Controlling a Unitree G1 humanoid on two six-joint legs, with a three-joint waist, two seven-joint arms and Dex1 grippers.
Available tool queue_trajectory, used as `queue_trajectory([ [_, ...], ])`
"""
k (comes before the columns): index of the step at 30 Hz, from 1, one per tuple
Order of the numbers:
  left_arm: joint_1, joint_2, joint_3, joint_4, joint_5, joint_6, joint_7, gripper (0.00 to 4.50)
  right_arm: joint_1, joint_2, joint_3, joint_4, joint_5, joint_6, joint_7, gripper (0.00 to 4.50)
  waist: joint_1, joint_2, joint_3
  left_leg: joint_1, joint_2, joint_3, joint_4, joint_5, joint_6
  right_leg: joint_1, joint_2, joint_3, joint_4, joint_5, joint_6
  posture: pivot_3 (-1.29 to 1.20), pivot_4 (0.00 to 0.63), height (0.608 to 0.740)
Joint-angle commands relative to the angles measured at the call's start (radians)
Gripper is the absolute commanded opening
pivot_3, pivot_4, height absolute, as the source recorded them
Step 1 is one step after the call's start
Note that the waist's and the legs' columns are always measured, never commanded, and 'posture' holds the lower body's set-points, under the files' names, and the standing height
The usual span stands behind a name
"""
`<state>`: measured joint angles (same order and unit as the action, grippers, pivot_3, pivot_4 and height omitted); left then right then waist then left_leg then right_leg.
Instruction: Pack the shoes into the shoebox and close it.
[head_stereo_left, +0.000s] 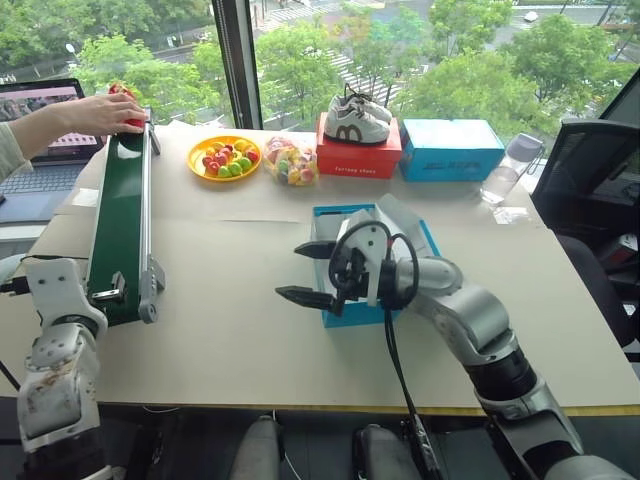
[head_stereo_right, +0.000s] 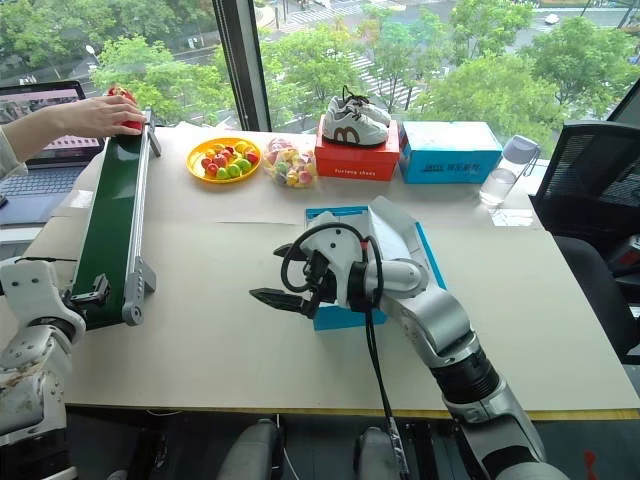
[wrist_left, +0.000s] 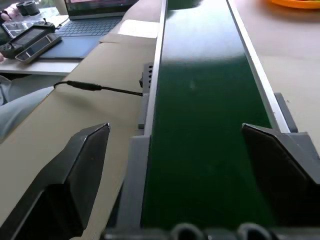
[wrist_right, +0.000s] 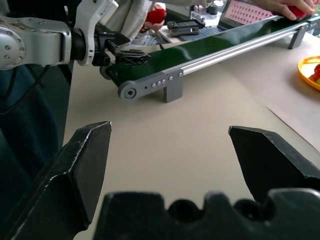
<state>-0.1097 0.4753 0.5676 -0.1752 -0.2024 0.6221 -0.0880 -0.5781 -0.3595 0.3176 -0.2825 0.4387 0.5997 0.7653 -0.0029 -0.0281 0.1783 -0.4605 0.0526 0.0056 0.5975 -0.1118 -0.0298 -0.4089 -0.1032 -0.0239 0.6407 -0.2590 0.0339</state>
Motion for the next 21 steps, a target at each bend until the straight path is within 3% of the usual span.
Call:
queue_trajectory([
  [1, -0.022, 0.021, 0.004, -0.011, -0.006, 0.010, -0.001, 4.50, -0.002, 0.005, -0.006, -0.022, -0.014, -0.034, 0.016, 4.45, 0.000, 0.000, 0.000, 0.000, 0.000, 0.000, 0.000, 0.000, 0.000, 0.000, 0.000, 0.001, 0.000, 0.001, -0.002, 0.00, 0.150, 0.740],
  [21, -0.091, 0.039, -0.045, 0.032, -0.001, 0.085, -0.013, 4.50, 0.054, 0.024, -0.028, -0.029, -0.068, -0.023, -0.027, 4.45, 0.000, -0.001, 0.000, 0.000, 0.000, 0.001, 0.000, 0.001, 0.000, 0.003, 0.002, 0.002, 0.001, 0.006, 0.001, 0.00, 0.150, 0.740],
])
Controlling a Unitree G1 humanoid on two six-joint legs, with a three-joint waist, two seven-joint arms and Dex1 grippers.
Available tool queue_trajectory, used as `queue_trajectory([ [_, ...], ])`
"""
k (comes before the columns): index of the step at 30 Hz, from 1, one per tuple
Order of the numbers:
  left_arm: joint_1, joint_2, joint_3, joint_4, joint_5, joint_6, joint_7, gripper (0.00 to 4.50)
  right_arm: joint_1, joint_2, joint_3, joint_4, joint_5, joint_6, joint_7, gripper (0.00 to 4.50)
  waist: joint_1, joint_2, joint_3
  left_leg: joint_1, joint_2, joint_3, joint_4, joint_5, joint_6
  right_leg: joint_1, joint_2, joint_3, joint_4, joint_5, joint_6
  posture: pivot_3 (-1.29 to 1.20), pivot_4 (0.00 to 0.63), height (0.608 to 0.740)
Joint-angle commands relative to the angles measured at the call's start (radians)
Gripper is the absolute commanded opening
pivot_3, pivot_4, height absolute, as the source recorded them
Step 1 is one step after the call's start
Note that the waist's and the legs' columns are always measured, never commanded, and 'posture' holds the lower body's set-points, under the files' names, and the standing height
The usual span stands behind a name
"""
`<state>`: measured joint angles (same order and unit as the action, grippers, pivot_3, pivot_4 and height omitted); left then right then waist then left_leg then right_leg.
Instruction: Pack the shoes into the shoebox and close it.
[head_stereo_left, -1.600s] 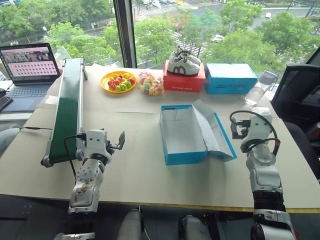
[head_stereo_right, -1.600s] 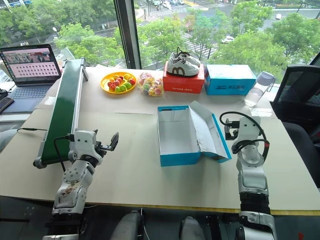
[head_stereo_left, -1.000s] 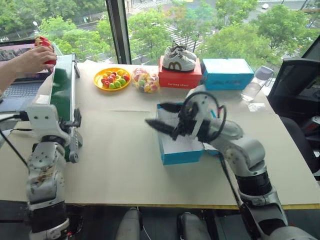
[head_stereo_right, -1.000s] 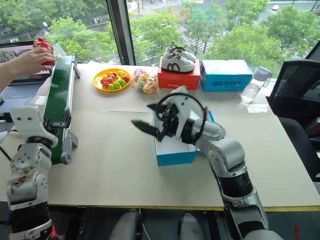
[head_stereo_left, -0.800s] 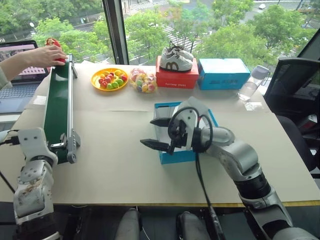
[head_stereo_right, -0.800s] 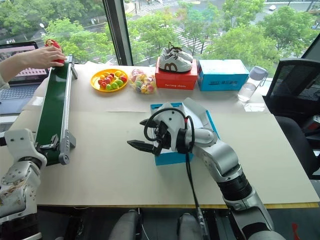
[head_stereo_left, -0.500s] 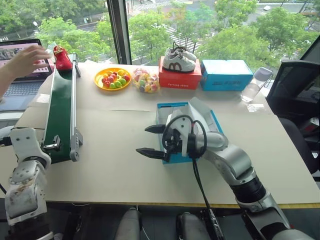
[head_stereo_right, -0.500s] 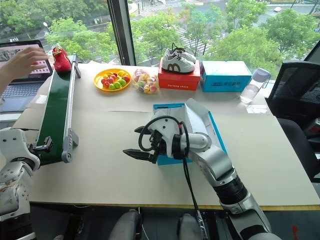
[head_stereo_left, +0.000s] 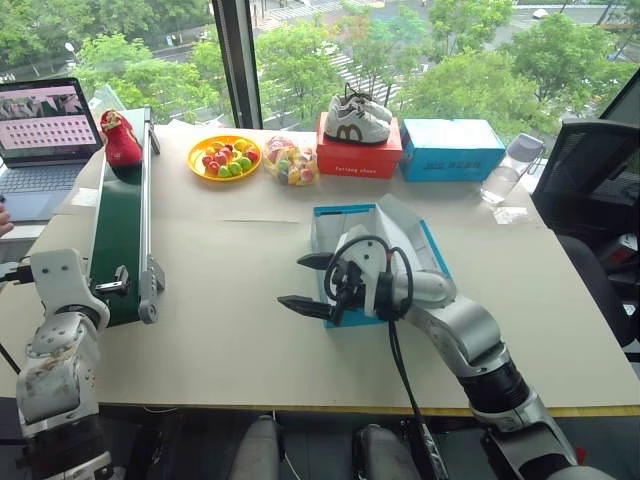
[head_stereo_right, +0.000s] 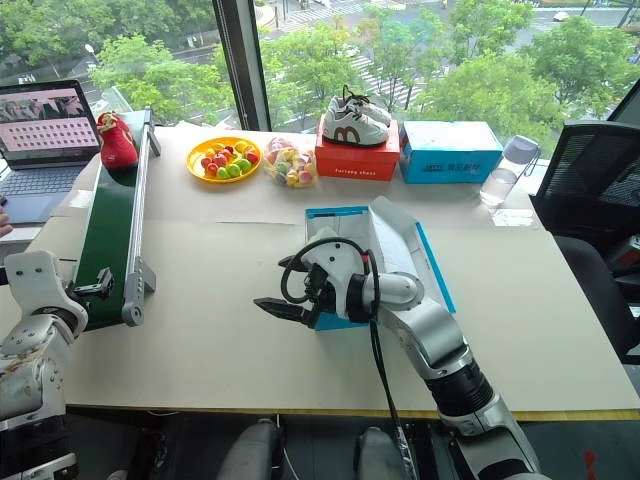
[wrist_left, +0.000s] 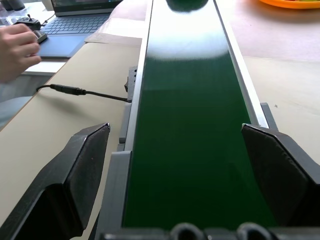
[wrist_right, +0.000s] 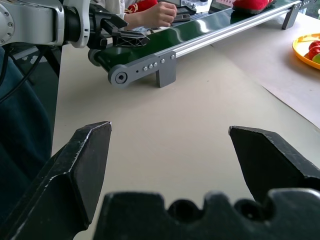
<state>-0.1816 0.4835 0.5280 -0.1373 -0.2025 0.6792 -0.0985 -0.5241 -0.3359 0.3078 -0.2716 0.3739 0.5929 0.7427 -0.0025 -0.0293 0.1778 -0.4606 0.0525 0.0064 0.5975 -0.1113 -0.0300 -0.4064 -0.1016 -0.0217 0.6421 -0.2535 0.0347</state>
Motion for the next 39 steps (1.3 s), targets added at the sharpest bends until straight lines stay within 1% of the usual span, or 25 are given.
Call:
queue_trajectory([
  [1, -0.024, 0.036, -0.012, -0.009, -0.002, 0.043, -0.008, 4.50, 0.000, 0.000, -0.019, -0.039, -0.004, -0.015, -0.006, 4.45, 0.000, 0.000, 0.000, 0.000, 0.000, 0.000, 0.000, 0.000, 0.000, 0.000, 0.000, 0.000, 0.000, 0.000, 0.000, 0.00, 0.150, 0.740],
  [10, -0.088, 0.063, -0.014, -0.054, -0.008, 0.094, -0.008, 4.50, 0.001, 0.000, -0.027, -0.035, -0.013, -0.020, -0.017, 4.45, 0.000, -0.001, 0.000, 0.000, 0.000, 0.000, 0.000, 0.000, 0.000, 0.000, 0.000, 0.000, 0.000, 0.000, 0.001, 0.00, 0.150, 0.740],
  [39, -0.110, 0.053, -0.021, -0.097, -0.001, 0.126, 0.010, 4.50, 0.015, 0.017, -0.031, -0.031, -0.035, -0.025, -0.042, 4.45, 0.000, -0.001, 0.000, 0.000, 0.000, 0.000, 0.001, 0.003, 0.002, 0.000, 0.001, 0.002, 0.001, 0.001, 0.000, 0.00, 0.150, 0.740],
])
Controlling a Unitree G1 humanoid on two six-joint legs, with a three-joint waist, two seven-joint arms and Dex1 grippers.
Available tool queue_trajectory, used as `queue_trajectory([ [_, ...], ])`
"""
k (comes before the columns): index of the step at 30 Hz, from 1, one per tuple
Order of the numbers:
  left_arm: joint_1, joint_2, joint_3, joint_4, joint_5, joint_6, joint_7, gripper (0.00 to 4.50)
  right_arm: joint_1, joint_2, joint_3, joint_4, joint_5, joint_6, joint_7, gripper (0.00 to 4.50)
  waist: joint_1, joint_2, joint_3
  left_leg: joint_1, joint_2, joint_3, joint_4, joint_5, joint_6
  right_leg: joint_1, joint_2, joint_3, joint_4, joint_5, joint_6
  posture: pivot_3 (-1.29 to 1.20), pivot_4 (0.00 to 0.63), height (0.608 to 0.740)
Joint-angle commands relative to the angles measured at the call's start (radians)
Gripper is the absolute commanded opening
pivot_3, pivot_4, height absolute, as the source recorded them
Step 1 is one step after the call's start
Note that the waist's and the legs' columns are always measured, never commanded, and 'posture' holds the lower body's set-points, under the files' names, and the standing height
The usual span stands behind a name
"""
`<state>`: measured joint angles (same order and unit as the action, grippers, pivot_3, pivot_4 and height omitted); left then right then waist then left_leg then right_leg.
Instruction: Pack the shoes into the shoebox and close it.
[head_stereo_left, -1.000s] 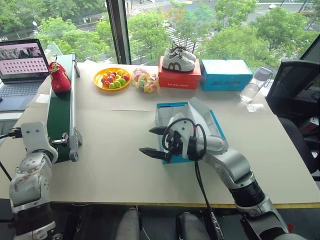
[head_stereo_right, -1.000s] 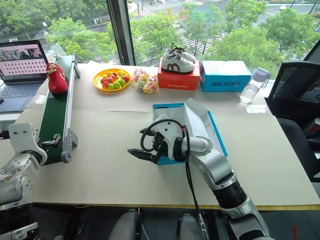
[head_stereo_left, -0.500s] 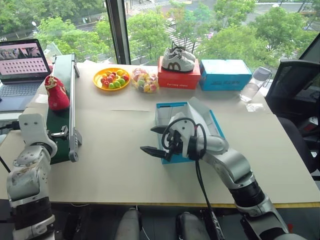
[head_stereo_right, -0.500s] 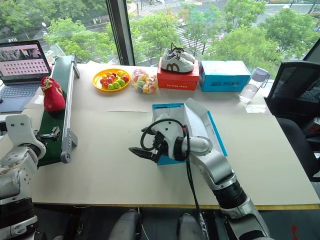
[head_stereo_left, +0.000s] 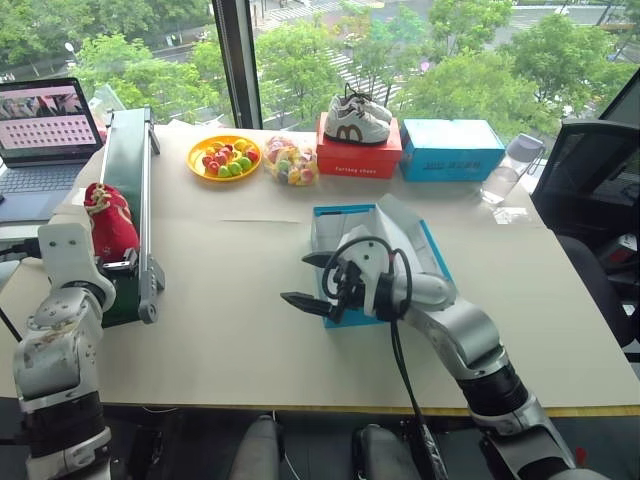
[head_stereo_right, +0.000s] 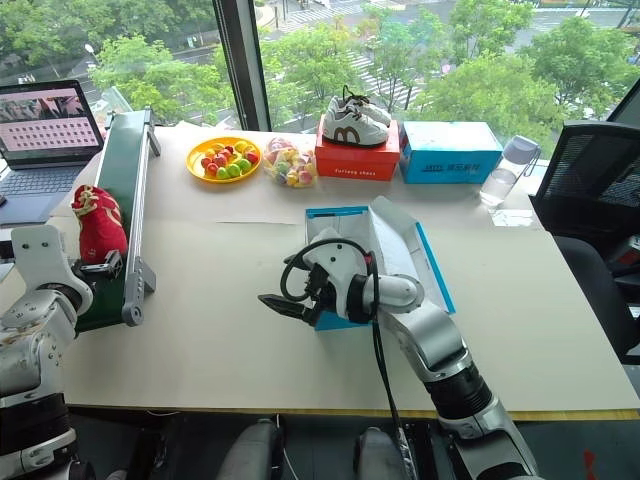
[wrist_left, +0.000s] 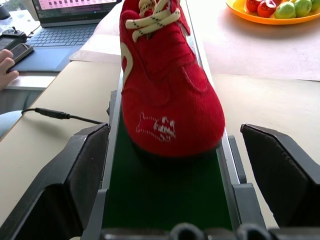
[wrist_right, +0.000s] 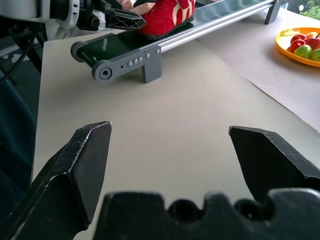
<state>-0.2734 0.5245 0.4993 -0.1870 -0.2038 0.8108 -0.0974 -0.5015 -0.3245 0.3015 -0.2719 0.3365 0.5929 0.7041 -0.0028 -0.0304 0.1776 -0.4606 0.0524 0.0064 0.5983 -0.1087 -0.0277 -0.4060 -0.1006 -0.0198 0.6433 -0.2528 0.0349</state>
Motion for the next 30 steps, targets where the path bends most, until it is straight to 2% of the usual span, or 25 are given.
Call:
queue_trajectory([
  [1, -0.018, 0.008, 0.008, -0.044, -0.001, -0.006, 0.010, 4.50, -0.007, 0.006, -0.026, -0.031, 0.003, -0.024, -0.004, 4.45, 0.000, 0.000, 0.000, 0.000, 0.000, 0.000, 0.000, 0.000, 0.000, 0.000, 0.000, 0.000, 0.000, 0.000, 0.000, 0.00, 0.150, 0.740],
  [5, -0.010, -0.031, 0.019, -0.022, -0.016, 0.045, 0.033, 4.50, -0.008, 0.005, -0.029, -0.031, 0.001, -0.026, -0.007, 4.45, 0.000, 0.000, 0.000, 0.000, 0.000, 0.000, 0.000, 0.000, 0.000, 0.000, 0.000, 0.000, 0.000, 0.000, 0.000, 0.00, 0.150, 0.740],
  [6, -0.014, -0.053, 0.041, -0.015, -0.030, 0.072, 0.049, 4.09, -0.009, 0.005, -0.030, -0.031, 0.001, -0.026, -0.008, 4.50, 0.000, 0.000, 0.000, 0.000, 0.000, 0.000, 0.000, 0.000, 0.000, 0.000, 0.000, 0.000, 0.000, 0.000, 0.000, 0.00, 0.150, 0.740],
  [7, -0.018, -0.073, 0.059, -0.013, -0.042, 0.089, 0.060, 3.96, -0.010, 0.004, -0.032, -0.031, 0.001, -0.026, -0.009, 4.50, 0.000, 0.000, 0.000, 0.000, 0.000, 0.000, 0.000, 0.000, 0.000, 0.000, 0.000, 0.000, 0.000, 0.000, 0.000, 0.00, 0.150, 0.740],
  [8, -0.019, -0.082, 0.066, -0.015, -0.050, 0.101, 0.061, 3.65, -0.011, 0.002, -0.033, -0.030, 0.000, -0.027, -0.010, 4.50, 0.000, -0.001, 0.000, 0.000, 0.000, 0.000, 0.001, 0.000, 0.001, 0.000, 0.000, 0.000, 0.000, 0.000, 0.000, 0.00, 0.150, 0.740],
  [10, -0.017, -0.082, 0.059, -0.020, -0.049, 0.108, 0.058, 2.86, -0.013, 0.000, -0.036, -0.027, -0.003, -0.030, -0.012, 4.50, 0.001, -0.001, -0.001, 0.001, 0.000, 0.000, 0.001, 0.001, 0.001, 0.001, 0.000, 0.000, 0.002, 0.000, 0.000, 0.00, 0.150, 0.740],
  [14, -0.034, -0.088, 0.060, -0.015, -0.060, 0.120, 0.063, 1.76, -0.016, -0.002, -0.039, -0.023, -0.008, -0.033, -0.013, 4.50, 0.002, -0.001, -0.001, 0.004, 0.000, 0.000, 0.001, 0.000, -0.001, 0.002, 0.001, 0.001, 0.003, -0.002, 0.003, 0.00, 0.150, 0.740],
  [22, -0.055, -0.092, 0.056, 0.005, -0.061, 0.103, 0.076, 1.76, -0.019, 0.001, -0.045, -0.018, -0.017, -0.036, -0.017, 4.50, 0.010, -0.001, -0.001, 0.004, 0.000, -0.001, 0.001, -0.001, -0.003, 0.002, 0.001, 0.001, 0.003, -0.001, 0.004, 0.00, 0.150, 0.740],
  [23, -0.053, -0.097, 0.059, 0.001, -0.064, 0.087, 0.074, 1.28, -0.019, 0.001, -0.046, -0.018, -0.019, -0.037, -0.019, 4.50, 0.011, -0.001, -0.001, 0.004, 0.000, -0.001, 0.001, -0.001, -0.002, 0.002, 0.001, 0.001, 0.003, -0.001, 0.004, 0.00, 0.150, 0.740],
  [27, -0.061, -0.111, 0.061, -0.002, -0.075, 0.081, 0.077, 0.11, -0.023, 0.003, -0.053, -0.013, -0.023, -0.039, -0.023, 4.50, 0.015, -0.001, -0.001, 0.004, 0.000, 0.000, 0.001, -0.001, -0.003, 0.002, 0.001, 0.001, 0.003, -0.001, 0.004, 0.00, 0.150, 0.740],
  [30, -0.093, -0.139, 0.082, -0.006, -0.108, 0.052, 0.080, 0.03, -0.026, 0.005, -0.058, -0.009, -0.022, -0.039, -0.025, 4.50, 0.017, -0.001, -0.001, 0.004, 0.000, 0.000, 0.001, -0.001, -0.003, 0.002, 0.001, 0.001, 0.003, -0.001, 0.004, 0.00, 0.150, 0.740],
])
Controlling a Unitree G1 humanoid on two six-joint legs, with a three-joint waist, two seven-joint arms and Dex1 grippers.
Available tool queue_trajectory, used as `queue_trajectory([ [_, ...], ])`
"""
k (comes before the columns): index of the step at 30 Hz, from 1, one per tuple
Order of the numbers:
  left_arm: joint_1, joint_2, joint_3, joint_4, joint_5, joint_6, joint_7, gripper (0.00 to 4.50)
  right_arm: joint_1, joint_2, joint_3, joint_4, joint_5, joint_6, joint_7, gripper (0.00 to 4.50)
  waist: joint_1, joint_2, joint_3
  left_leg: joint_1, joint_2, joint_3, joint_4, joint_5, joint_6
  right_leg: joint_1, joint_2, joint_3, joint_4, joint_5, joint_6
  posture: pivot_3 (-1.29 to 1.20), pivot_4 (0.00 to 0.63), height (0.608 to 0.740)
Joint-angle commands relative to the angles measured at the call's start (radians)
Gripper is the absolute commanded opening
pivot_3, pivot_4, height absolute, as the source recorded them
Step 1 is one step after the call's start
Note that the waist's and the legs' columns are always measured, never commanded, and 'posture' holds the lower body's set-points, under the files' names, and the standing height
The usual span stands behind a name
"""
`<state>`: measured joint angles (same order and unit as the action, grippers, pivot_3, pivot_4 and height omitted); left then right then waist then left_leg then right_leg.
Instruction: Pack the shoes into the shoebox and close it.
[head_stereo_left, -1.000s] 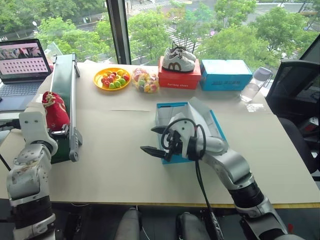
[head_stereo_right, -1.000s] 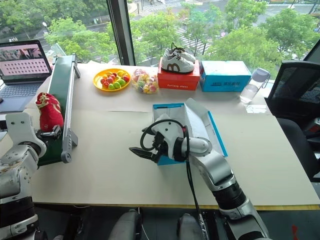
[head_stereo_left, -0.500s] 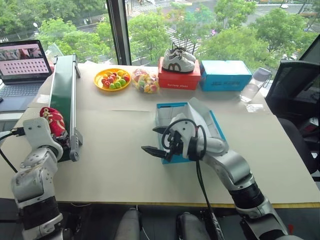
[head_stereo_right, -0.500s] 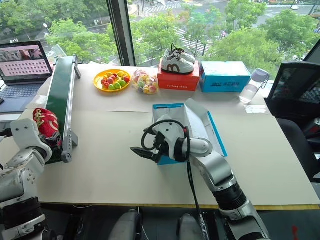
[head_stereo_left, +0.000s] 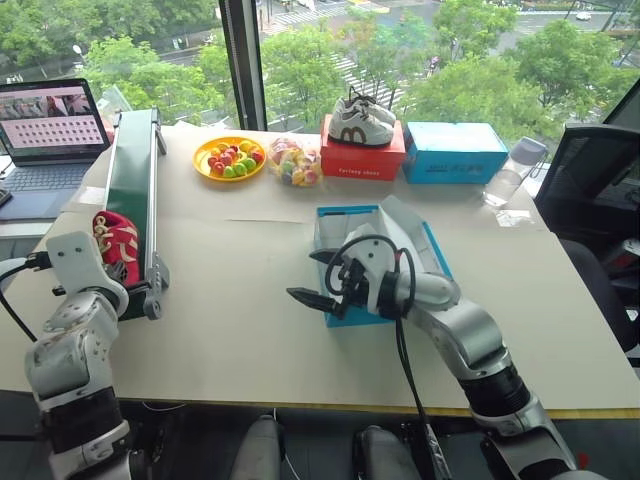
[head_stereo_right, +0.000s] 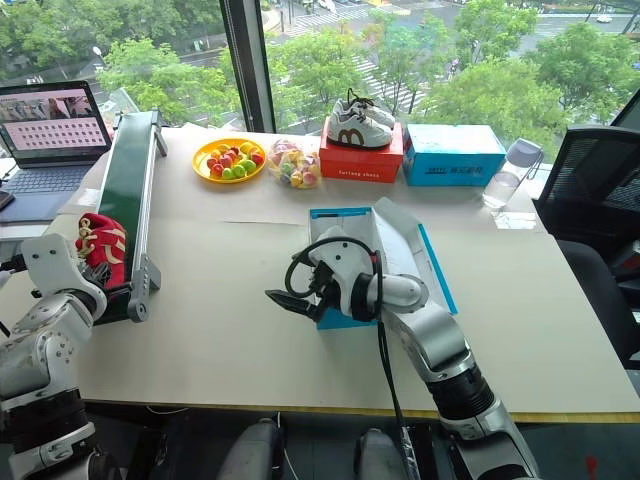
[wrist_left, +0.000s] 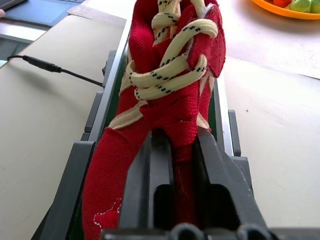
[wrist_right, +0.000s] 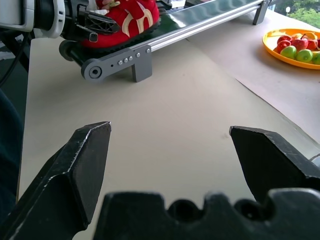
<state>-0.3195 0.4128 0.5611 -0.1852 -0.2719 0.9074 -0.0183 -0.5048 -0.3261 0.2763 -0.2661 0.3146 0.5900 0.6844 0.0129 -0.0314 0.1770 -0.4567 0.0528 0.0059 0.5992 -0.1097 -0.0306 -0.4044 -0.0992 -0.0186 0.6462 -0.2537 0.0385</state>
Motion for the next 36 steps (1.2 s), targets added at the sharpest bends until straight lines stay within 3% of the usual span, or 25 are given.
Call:
queue_trajectory([
  [1, -0.055, -0.034, 0.022, -0.013, -0.047, -0.064, -0.001, 0.03, -0.022, 0.007, -0.034, -0.014, -0.001, -0.036, -0.007, 4.50, 0.002, 0.000, 0.000, 0.000, 0.000, 0.000, 0.000, 0.000, 0.000, 0.000, 0.000, 0.000, 0.000, 0.000, 0.000, 0.00, 0.150, 0.740],
  [5, -0.097, -0.076, 0.007, -0.071, -0.097, -0.210, -0.057, 0.03, -0.026, 0.016, -0.049, -0.008, 0.007, -0.026, -0.018, 4.50, 0.001, -0.003, 0.000, -0.001, 0.000, 0.000, 0.001, 0.001, 0.000, 0.000, 0.000, 0.000, 0.000, 0.000, 0.000, 0.00, 0.150, 0.740],
  [8, -0.133, -0.145, -0.022, -0.170, -0.232, -0.248, -0.131, 0.03, -0.053, 0.070, -0.124, 0.017, 0.061, 0.046, -0.088, 4.50, -0.001, -0.007, 0.000, -0.003, 0.000, 0.000, 0.002, 0.002, 0.002, 0.000, 0.000, 0.000, -0.001, 0.003, -0.004, 0.00, 0.150, 0.740],
  [12, -0.146, -0.292, -0.080, -0.275, -0.518, -0.138, -0.150, 0.03, -0.197, 0.268, -0.415, 0.067, 0.359, 0.238, -0.312, 4.50, -0.002, -0.008, 0.001, -0.004, 0.000, 0.000, 0.003, 0.005, 0.006, 0.000, 0.000, 0.002, -0.002, 0.004, -0.003, 0.00, 0.150, 0.740],
  [15, -0.128, -0.362, -0.164, -0.317, -0.641, -0.082, -0.139, 0.03, -0.280, 0.337, -0.539, 0.084, 0.514, 0.357, -0.442, 4.50, -0.003, -0.007, 0.001, -0.004, 0.000, 0.000, 0.004, 0.005, 0.007, 0.001, 0.000, 0.002, -0.002, 0.004, -0.003, 0.00, 0.150, 0.740],
  [22, -0.121, -0.365, -0.284, -0.291, -0.668, -0.079, -0.132, 0.03, -0.323, 0.359, -0.606, 0.067, 0.671, 0.477, -0.616, 4.50, -0.012, -0.007, 0.001, -0.004, 0.000, 0.000, 0.005, 0.005, 0.008, 0.000, 0.002, 0.004, -0.001, 0.004, -0.003, 0.00, 0.150, 0.740],
  [35, -0.156, -0.336, -0.369, -0.267, -0.681, -0.092, -0.132, 0.03, -0.271, 0.344, -0.555, 0.064, 0.672, 0.485, -0.705, 4.50, -0.018, -0.007, 0.001, -0.004, 0.000, 0.000, 0.005, 0.004, 0.008, 0.000, 0.002, 0.004, -0.001, 0.004, -0.003, 0.00, 0.150, 0.740],
  [36, -0.155, -0.333, -0.377, -0.269, -0.678, -0.093, -0.135, 0.03, -0.272, 0.345, -0.560, 0.068, 0.665, 0.472, -0.711, 4.25, -0.018, -0.007, 0.001, -0.004, 0.000, 0.000, 0.005, 0.004, 0.008, 0.000, 0.002, 0.004, -0.001, 0.004, -0.003, 0.00, 0.150, 0.740],
])
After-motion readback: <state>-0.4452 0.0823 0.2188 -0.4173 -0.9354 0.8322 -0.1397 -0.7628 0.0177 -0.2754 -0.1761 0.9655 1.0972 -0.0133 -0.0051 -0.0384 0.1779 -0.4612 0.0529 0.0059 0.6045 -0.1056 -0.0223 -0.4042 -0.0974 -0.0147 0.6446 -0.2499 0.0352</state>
